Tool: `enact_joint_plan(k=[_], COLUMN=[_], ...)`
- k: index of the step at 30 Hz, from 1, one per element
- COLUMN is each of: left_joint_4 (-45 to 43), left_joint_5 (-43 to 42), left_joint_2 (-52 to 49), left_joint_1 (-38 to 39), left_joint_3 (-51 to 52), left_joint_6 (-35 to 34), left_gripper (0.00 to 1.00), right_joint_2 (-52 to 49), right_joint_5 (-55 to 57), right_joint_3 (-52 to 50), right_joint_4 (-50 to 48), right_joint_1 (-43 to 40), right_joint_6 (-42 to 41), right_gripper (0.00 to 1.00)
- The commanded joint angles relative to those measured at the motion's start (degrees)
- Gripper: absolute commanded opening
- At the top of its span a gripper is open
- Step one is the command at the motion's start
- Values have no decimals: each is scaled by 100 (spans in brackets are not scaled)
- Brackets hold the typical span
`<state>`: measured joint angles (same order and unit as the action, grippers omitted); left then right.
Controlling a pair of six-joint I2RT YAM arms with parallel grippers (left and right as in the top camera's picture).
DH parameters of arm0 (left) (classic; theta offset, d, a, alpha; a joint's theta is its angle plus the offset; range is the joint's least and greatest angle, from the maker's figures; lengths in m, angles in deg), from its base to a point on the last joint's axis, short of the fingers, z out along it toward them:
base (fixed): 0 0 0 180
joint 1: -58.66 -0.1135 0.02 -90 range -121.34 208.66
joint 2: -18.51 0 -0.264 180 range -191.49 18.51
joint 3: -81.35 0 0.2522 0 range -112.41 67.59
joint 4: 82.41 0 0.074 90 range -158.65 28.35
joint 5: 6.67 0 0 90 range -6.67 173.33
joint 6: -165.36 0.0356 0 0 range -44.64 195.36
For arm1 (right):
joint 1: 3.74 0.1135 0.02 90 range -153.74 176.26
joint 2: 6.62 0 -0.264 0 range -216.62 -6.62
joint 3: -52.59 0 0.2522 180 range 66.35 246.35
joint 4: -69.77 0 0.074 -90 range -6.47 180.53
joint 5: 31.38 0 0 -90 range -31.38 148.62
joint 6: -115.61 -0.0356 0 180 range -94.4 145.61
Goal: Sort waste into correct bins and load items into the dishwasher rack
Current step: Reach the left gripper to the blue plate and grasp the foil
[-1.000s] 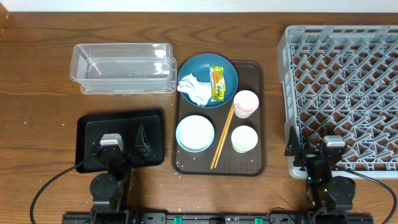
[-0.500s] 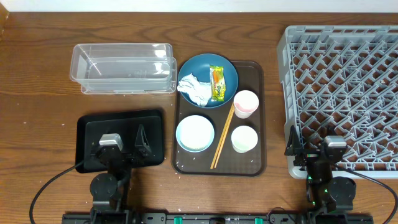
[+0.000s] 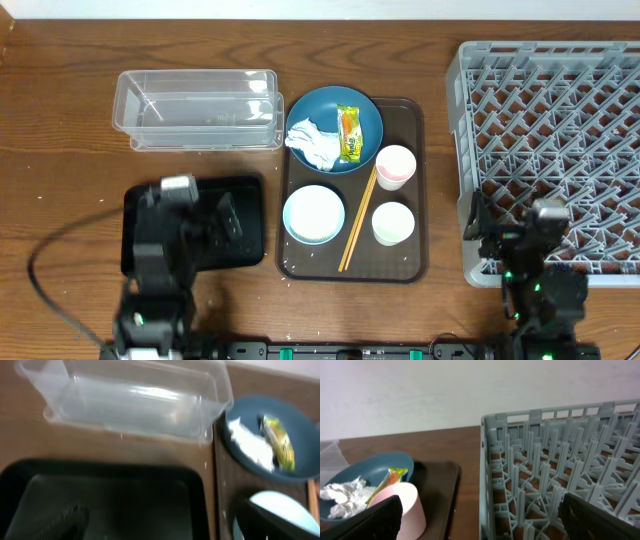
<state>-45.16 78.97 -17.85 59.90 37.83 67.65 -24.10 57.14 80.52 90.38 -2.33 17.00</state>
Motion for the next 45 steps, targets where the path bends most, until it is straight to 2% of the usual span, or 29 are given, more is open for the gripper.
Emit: enact_joint_plan(k=[1, 5, 8, 10, 13, 17, 25, 32, 37, 40, 45], left_joint_4=[802, 2389, 3053, 3130, 2852, 2094, 905, 376, 0, -74, -170], left_joint_5=[-407, -678, -680, -684, -761, -1399, -1198, -938, -74, 201, 398], left_joint_2=[-1200, -2527, -3182, -3425, -3589, -3674, -4374, -5705, -6566, -7084, -7737], left_joint_1=[-20, -20, -20, -20, -20, -9, 560, 1508, 2085, 2288, 2376], left_joint_3=[-1139, -2500, -3121, -3320, -3397, -3397, -3991, -4708, -4736, -4736, -4736], left_joint_6=[-44, 39, 35, 35, -192, -256, -214, 761, 1113, 1510, 1718], left_gripper=[96, 96, 96, 96, 96, 96, 94, 91, 91, 91, 91], right_joint_2=[-809, -1989, -2736, -3136, -3587, -3786, -3788, -3788, -3788, -3788, -3788], right_joint_5=[63, 66, 157, 216, 76, -293, -352, -350, -350, -350, -350], right_joint_3=[782, 1858, 2559, 2927, 3268, 3309, 3309, 3309, 3309, 3309, 3309], right_joint_4=[302, 1233, 1919, 2277, 2511, 2476, 2391, 2400, 2400, 2400, 2402], right_joint_1=[37, 37, 37, 33, 28, 28, 28, 28, 28, 28, 28], right_joint_6=[-48, 400, 728, 726, 693, 695, 695, 695, 695, 693, 693], right_gripper=[99, 99, 99, 99, 99, 99, 99, 99, 99, 99, 99])
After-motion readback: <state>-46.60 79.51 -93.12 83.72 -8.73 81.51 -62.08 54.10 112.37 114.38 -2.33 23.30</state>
